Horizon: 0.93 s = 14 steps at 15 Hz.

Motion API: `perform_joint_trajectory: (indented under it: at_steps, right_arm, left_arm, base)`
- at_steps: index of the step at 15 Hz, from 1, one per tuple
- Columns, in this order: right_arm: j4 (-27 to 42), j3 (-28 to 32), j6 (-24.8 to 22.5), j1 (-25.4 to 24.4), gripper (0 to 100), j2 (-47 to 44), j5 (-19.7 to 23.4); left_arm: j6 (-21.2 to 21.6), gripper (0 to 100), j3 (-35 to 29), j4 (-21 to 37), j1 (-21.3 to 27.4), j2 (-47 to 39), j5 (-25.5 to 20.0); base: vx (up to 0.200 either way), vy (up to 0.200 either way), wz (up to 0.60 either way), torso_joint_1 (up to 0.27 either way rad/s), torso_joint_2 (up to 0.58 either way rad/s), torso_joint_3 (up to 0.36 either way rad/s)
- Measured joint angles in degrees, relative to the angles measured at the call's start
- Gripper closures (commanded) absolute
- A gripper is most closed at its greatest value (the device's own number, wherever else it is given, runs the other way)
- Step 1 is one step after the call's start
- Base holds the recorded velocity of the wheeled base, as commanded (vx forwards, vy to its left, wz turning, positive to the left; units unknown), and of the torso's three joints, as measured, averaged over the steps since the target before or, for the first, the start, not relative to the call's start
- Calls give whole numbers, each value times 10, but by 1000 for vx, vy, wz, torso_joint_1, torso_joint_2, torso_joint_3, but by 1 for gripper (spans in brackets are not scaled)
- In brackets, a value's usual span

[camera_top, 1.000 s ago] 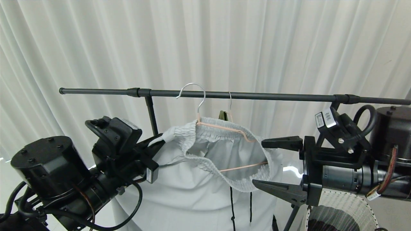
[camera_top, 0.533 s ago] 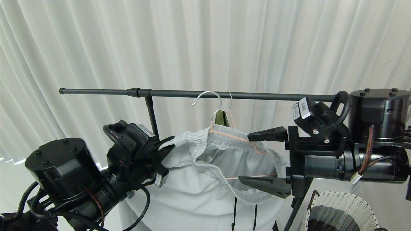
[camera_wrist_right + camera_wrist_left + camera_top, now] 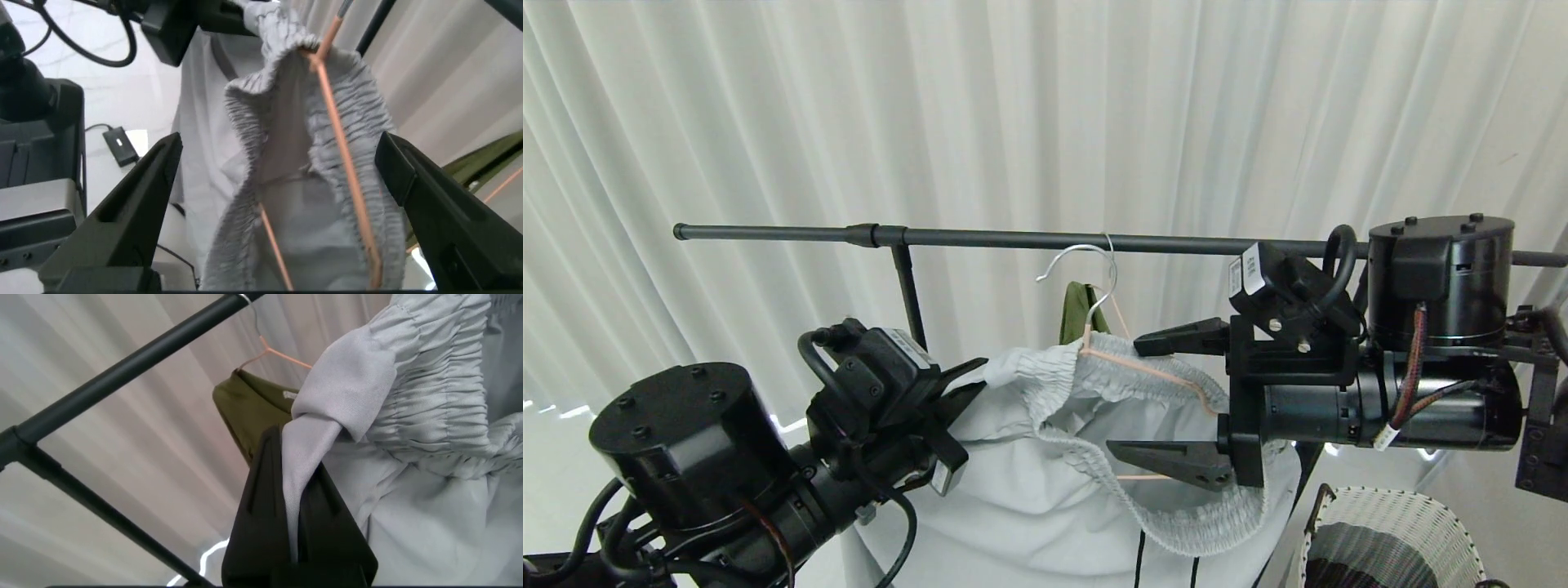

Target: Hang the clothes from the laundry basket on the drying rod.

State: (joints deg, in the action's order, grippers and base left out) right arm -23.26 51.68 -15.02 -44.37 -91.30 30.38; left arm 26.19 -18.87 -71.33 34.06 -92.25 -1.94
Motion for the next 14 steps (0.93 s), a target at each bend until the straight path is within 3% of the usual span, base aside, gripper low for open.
perform_joint_trajectory:
  at_steps: [10, 11, 14]
  right_arm:
    - [26, 3, 1, -51, 0, -27, 0]
    - [25, 4, 1, -53, 100, -29, 0]
    - [25, 4, 1, -55, 100, -30, -1]
  left_arm:
    - [1, 100, -1, 0, 9, -1, 1]
    - [1, 100, -1, 0, 9, -1, 1]
    - [1, 100, 0, 0, 9, -1, 1]
  base:
    - [0, 0, 0, 0, 0, 0]
    - [0, 0, 0, 0, 0, 0]
    - [0, 0, 0, 0, 0, 0]
